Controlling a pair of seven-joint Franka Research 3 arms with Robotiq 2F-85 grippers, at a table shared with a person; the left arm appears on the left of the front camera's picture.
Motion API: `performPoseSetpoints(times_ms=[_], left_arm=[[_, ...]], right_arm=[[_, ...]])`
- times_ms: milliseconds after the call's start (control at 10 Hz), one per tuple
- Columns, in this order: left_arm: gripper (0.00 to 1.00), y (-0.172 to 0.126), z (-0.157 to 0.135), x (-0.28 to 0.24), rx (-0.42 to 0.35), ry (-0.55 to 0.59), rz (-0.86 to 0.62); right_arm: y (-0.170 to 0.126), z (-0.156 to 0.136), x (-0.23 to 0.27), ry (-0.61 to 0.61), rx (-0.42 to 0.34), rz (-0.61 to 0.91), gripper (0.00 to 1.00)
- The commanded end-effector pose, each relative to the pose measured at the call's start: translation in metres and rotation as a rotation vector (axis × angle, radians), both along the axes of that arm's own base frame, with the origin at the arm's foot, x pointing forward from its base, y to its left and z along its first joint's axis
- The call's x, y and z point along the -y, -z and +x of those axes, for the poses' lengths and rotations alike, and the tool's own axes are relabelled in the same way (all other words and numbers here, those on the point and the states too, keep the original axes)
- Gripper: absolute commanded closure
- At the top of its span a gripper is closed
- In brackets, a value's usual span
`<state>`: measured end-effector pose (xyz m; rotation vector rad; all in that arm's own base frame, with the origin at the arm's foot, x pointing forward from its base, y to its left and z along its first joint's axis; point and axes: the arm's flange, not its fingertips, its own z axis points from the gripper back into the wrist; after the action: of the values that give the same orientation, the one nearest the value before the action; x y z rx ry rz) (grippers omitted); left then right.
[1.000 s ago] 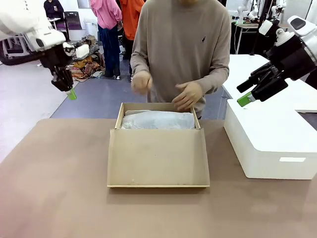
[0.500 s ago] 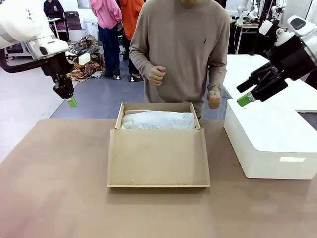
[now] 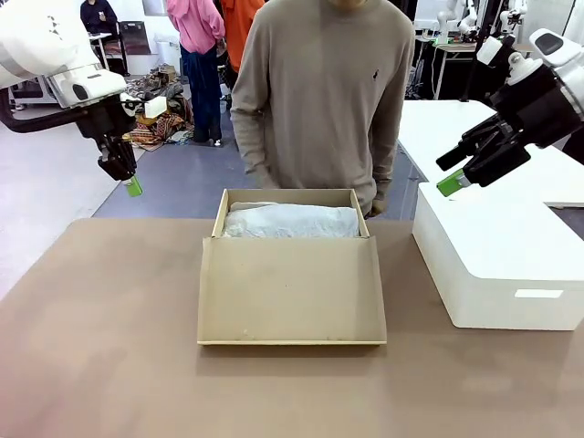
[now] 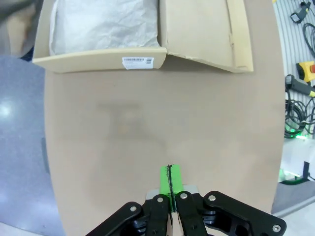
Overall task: Pack the shoes into the box.
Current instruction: Close the Shoes Box.
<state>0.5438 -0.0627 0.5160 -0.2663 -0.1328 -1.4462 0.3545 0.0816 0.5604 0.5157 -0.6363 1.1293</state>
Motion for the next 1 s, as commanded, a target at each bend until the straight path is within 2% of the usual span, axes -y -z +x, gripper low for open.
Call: performPoseSetpoints(times_ms=[0, 300, 600, 900], left_arm=[[1.0, 0.008, -0.001, 0.001, 0.015, -0.001, -0.012], [1.0, 0.041, -0.008, 0.003, 0.105, 0.035, -0.119], [1.0, 0.075, -0.014, 0.002, 0.088, 0.069, -0.197], [1.0, 0.101, -0.016, 0.008, 0.011, 0.119, -0.266]], right_arm=[[0.0, 0.002, -0.002, -0.021, 0.017, 0.034, 0.0], [0.0, 0.002, -0.002, -0.021, 0.017, 0.034, 0.0], [0.0, 0.002, -0.002, -0.021, 0.017, 0.034, 0.0], [0.0, 0.002, -0.002, -0.021, 0.017, 0.034, 0.0]])
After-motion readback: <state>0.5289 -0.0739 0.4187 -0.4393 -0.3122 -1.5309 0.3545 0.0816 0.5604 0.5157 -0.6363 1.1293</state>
